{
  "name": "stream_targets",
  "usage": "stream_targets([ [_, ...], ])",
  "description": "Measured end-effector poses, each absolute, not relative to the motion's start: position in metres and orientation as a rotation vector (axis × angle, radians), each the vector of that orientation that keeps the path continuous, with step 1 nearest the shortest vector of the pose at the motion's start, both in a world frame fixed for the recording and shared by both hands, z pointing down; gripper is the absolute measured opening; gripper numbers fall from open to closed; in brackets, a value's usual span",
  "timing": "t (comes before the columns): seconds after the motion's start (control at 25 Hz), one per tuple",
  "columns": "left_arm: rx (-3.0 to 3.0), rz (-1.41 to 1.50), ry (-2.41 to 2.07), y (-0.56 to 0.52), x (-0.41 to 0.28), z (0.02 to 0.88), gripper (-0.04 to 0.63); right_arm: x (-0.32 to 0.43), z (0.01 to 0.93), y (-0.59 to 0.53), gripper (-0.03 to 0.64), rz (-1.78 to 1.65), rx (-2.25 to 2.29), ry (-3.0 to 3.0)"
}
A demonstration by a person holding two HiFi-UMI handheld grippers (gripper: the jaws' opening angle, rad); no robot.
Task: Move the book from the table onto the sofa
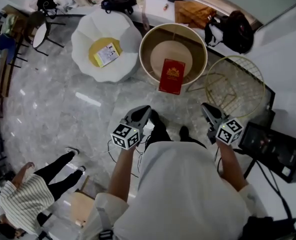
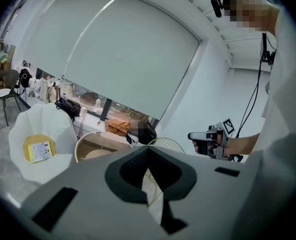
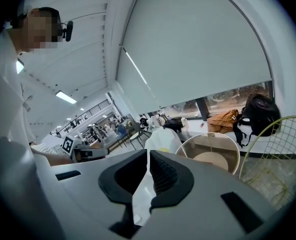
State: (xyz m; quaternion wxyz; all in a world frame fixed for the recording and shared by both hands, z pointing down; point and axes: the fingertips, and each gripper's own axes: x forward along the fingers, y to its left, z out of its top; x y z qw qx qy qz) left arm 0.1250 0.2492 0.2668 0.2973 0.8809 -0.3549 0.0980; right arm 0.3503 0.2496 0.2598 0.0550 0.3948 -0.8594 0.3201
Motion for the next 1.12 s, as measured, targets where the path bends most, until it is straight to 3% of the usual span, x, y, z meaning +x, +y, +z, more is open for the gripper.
stream_targets([
  [0.52,2.368,0.299,-0.753,0.197,0.093,0.291,0.002,0.315,0.285,0.21,0.041,0.971,1.381,-2.496],
  [1.12,2.288,0.342,-0.737,0.166,0.118,0.347,0.002,0.307,0.351,0.176,0.043,1.087,1.293,-2.412],
])
